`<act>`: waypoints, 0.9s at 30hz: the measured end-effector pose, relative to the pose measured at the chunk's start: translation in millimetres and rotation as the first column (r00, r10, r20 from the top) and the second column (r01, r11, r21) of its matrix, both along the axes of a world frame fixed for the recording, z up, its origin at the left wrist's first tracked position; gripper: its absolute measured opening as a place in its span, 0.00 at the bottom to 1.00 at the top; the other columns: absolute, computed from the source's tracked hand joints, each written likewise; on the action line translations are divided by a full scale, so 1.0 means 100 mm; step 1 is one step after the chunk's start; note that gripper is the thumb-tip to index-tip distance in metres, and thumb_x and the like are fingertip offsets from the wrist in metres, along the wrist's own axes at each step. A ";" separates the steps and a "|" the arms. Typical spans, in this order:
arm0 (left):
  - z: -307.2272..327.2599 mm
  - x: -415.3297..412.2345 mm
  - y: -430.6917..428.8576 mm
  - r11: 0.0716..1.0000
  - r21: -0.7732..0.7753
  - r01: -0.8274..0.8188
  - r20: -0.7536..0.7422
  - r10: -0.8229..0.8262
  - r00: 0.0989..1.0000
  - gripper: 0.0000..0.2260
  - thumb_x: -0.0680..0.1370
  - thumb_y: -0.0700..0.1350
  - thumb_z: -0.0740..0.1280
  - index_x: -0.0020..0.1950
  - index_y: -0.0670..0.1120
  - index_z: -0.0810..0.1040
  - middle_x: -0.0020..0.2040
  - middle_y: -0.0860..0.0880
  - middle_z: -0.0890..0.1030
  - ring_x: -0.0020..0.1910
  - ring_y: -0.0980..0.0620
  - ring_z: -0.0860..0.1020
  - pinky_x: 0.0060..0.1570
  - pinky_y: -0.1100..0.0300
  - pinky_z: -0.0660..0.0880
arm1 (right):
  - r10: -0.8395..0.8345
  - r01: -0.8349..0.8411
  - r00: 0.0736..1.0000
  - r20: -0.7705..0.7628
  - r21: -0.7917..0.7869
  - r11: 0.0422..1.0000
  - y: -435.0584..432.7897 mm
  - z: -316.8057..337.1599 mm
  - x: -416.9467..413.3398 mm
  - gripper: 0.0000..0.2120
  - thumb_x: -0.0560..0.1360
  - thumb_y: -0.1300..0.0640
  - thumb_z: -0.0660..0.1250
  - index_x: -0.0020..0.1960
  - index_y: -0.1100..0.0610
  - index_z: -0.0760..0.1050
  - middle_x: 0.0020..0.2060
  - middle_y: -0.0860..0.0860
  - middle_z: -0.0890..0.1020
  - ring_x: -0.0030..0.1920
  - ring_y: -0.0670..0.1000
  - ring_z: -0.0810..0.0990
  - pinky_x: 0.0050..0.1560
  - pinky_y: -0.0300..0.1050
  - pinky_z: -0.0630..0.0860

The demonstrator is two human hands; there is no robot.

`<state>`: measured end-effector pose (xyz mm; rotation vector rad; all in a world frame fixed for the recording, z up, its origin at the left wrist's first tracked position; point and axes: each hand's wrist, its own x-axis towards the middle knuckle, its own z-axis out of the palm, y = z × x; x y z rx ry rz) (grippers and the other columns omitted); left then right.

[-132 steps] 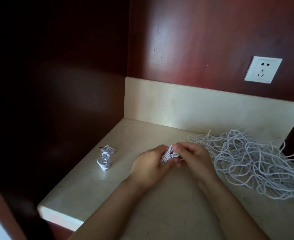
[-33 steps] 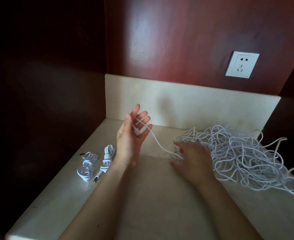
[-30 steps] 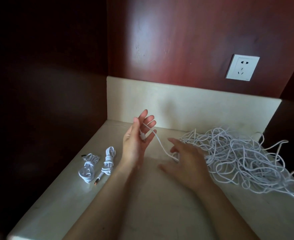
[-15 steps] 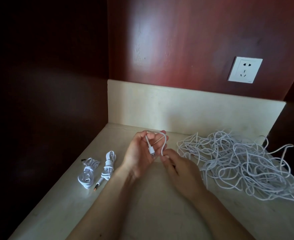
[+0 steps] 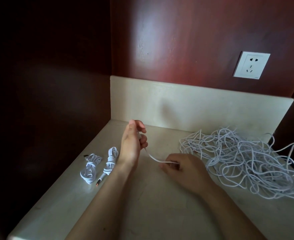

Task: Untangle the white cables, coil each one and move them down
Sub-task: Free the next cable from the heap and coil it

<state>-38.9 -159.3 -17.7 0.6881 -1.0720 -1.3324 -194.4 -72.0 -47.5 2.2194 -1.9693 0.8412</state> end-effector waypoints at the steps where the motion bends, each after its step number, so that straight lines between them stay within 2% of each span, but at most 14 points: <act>1: -0.01 0.01 0.01 0.998 -0.046 -0.030 0.084 0.034 0.996 0.18 0.85 0.50 0.49 0.41 0.46 0.71 0.39 0.50 0.72 0.26 0.55 0.64 0.28 0.62 0.64 | 0.003 -0.003 1.000 0.023 -0.005 1.000 0.01 0.02 -0.03 0.14 0.74 0.40 0.62 0.39 0.49 0.75 0.32 0.44 0.77 0.35 0.42 0.75 0.35 0.37 0.67; 3: -0.03 0.04 0.02 0.997 -0.054 -0.046 0.180 0.055 0.982 0.18 0.85 0.50 0.49 0.43 0.46 0.72 0.40 0.49 0.74 0.26 0.55 0.66 0.29 0.62 0.67 | 0.074 -0.072 0.990 0.122 -0.016 0.997 0.03 0.08 -0.06 0.07 0.78 0.45 0.63 0.44 0.46 0.75 0.36 0.42 0.78 0.39 0.42 0.77 0.41 0.42 0.73; 4: -0.03 0.05 0.02 1.000 -0.004 -0.012 0.189 0.012 0.982 0.18 0.85 0.50 0.50 0.43 0.46 0.73 0.40 0.49 0.75 0.25 0.55 0.66 0.28 0.62 0.67 | 0.125 -0.120 0.975 0.182 -0.038 0.992 0.04 0.12 -0.06 0.06 0.80 0.47 0.62 0.45 0.46 0.74 0.38 0.42 0.78 0.40 0.43 0.78 0.43 0.45 0.75; 6: 0.00 0.04 0.04 0.976 0.151 0.156 0.119 -0.175 0.977 0.16 0.85 0.50 0.53 0.43 0.46 0.74 0.40 0.48 0.76 0.24 0.55 0.66 0.26 0.64 0.66 | 0.197 -0.176 0.941 0.275 -0.103 0.979 0.04 0.17 -0.05 0.07 0.81 0.48 0.60 0.46 0.46 0.73 0.39 0.42 0.77 0.40 0.45 0.78 0.44 0.50 0.76; 8: 0.04 0.04 0.06 0.904 0.267 0.333 -0.018 -0.341 0.940 0.15 0.83 0.50 0.56 0.42 0.45 0.74 0.38 0.48 0.79 0.22 0.57 0.66 0.23 0.66 0.65 | 0.207 -0.163 0.924 0.322 -0.160 0.974 0.03 0.19 -0.05 0.08 0.80 0.46 0.59 0.46 0.46 0.73 0.38 0.42 0.77 0.39 0.47 0.77 0.41 0.52 0.76; 12: 0.06 0.07 0.11 0.808 0.345 0.477 -0.086 -0.479 0.874 0.12 0.82 0.49 0.59 0.40 0.48 0.69 0.41 0.47 0.84 0.21 0.57 0.68 0.23 0.66 0.67 | 0.163 -0.097 0.901 0.401 -0.181 0.979 0.04 0.20 -0.11 0.11 0.76 0.39 0.61 0.47 0.44 0.78 0.37 0.40 0.80 0.38 0.47 0.79 0.40 0.54 0.79; 14: 0.06 0.08 0.10 0.772 0.368 0.518 -0.107 -0.518 0.848 0.16 0.82 0.49 0.58 0.35 0.48 0.71 0.39 0.49 0.81 0.21 0.57 0.64 0.21 0.67 0.61 | 0.149 -0.098 0.911 0.384 -0.149 0.984 0.04 0.20 -0.12 0.12 0.74 0.37 0.62 0.47 0.43 0.79 0.36 0.39 0.80 0.37 0.46 0.80 0.41 0.52 0.78; 16: 0.05 0.06 0.08 0.757 0.380 0.533 -0.101 -0.538 0.837 0.18 0.82 0.49 0.56 0.32 0.48 0.71 0.35 0.51 0.73 0.21 0.58 0.60 0.20 0.67 0.56 | 0.113 -0.067 0.930 0.351 -0.142 0.988 0.02 0.17 -0.11 0.13 0.72 0.36 0.63 0.44 0.43 0.78 0.33 0.40 0.79 0.35 0.44 0.78 0.39 0.49 0.76; 18: 0.02 0.02 0.06 0.745 0.406 0.530 -0.066 -0.554 0.830 0.14 0.82 0.47 0.54 0.37 0.49 0.67 0.32 0.51 0.67 0.20 0.58 0.58 0.20 0.67 0.54 | 0.081 -0.018 0.921 0.382 -0.165 0.986 0.00 0.14 -0.10 0.13 0.69 0.36 0.65 0.39 0.45 0.76 0.29 0.43 0.75 0.31 0.44 0.73 0.37 0.49 0.73; 21: -0.04 -0.05 0.11 0.721 0.450 0.527 0.075 -0.619 0.782 0.10 0.82 0.47 0.55 0.43 0.48 0.71 0.29 0.51 0.67 0.21 0.57 0.64 0.22 0.66 0.60 | 0.088 -0.010 0.888 0.451 -0.173 0.985 -0.01 0.12 -0.11 0.13 0.69 0.39 0.68 0.36 0.47 0.73 0.28 0.46 0.73 0.30 0.43 0.70 0.35 0.51 0.71; 24: -0.08 -0.08 0.20 0.626 0.470 0.623 0.216 -0.765 0.606 0.16 0.82 0.56 0.54 0.40 0.49 0.71 0.32 0.51 0.71 0.25 0.57 0.68 0.25 0.65 0.63 | 0.133 -0.070 0.903 0.408 -0.165 0.984 0.01 0.11 -0.10 0.08 0.74 0.45 0.68 0.40 0.46 0.73 0.30 0.44 0.75 0.32 0.44 0.73 0.37 0.51 0.72; 26: -0.06 -0.08 0.25 0.561 0.487 0.669 0.231 -0.822 0.521 0.18 0.80 0.62 0.54 0.39 0.51 0.70 0.33 0.52 0.70 0.23 0.59 0.64 0.23 0.67 0.58 | 0.164 -0.106 0.906 0.389 -0.167 0.980 0.01 0.09 -0.06 0.02 0.76 0.50 0.65 0.44 0.46 0.73 0.34 0.43 0.77 0.35 0.45 0.75 0.39 0.48 0.73; 27: -0.05 -0.08 0.26 0.561 0.487 0.670 0.253 -0.824 0.507 0.18 0.79 0.63 0.55 0.39 0.51 0.69 0.32 0.52 0.69 0.22 0.60 0.62 0.22 0.68 0.55 | 0.173 -0.114 0.903 0.394 -0.167 0.979 0.00 0.08 -0.05 0.04 0.77 0.54 0.64 0.47 0.45 0.72 0.35 0.42 0.77 0.36 0.44 0.76 0.39 0.45 0.73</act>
